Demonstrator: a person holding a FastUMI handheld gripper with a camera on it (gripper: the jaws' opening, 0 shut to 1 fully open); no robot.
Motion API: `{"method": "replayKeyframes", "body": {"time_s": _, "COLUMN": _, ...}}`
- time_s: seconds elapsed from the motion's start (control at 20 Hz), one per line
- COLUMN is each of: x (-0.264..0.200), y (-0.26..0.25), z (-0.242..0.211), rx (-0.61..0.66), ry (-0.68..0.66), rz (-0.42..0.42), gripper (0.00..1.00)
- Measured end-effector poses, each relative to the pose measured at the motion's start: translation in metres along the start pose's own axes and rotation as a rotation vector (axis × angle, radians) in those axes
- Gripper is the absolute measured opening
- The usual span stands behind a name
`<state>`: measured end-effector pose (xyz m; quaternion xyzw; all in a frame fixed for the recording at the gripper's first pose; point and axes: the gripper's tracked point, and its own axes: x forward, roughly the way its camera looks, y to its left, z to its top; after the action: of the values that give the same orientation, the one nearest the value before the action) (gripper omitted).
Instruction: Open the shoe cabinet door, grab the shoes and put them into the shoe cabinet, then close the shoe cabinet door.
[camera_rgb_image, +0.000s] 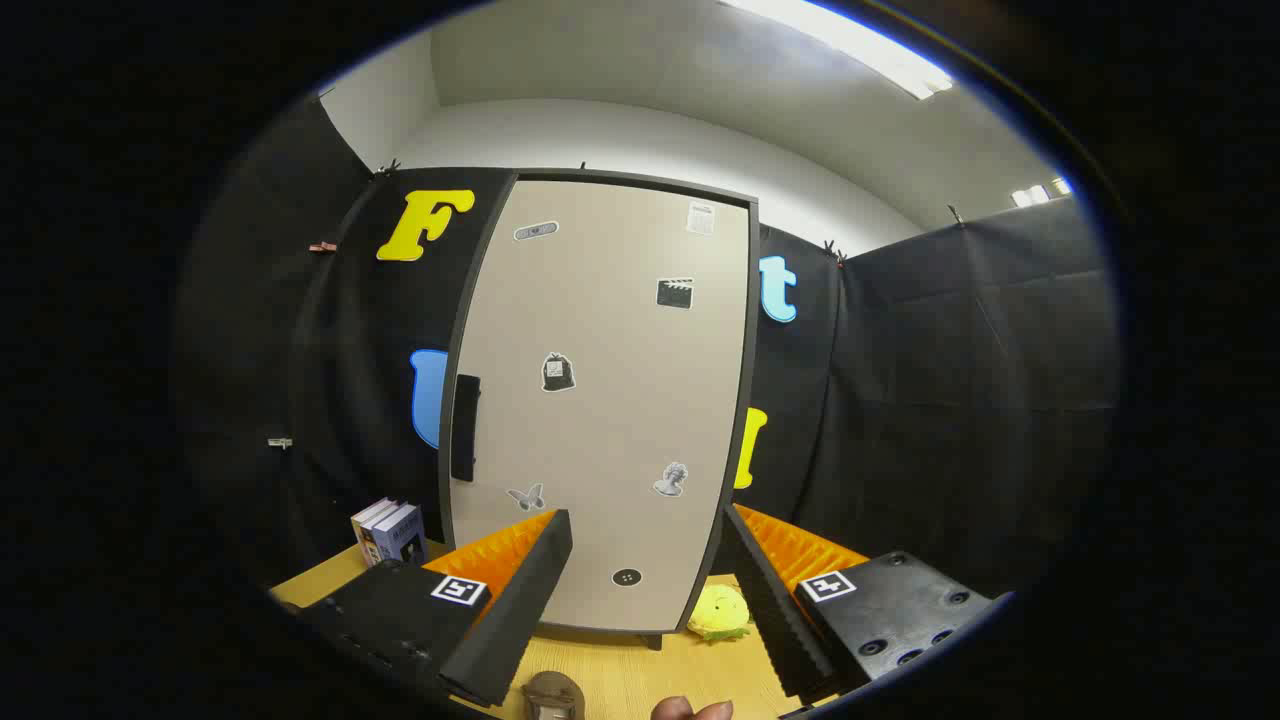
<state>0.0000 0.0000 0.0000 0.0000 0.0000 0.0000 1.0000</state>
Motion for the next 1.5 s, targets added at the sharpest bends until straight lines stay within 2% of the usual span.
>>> {"method": "replayKeyframes", "body": {"time_s": 1.2, "x": -0.011, "y": 0.028, "z": -0.001, "rx": 0.052, "ry": 0.034, "rz": 0.039, "gripper": 0.97}}
{"method": "replayKeyframes", "body": {"time_s": 1.5, "x": -0.002, "y": 0.056, "z": 0.001, "rx": 0.109, "ry": 0.047, "rz": 0.074, "gripper": 0.97}}
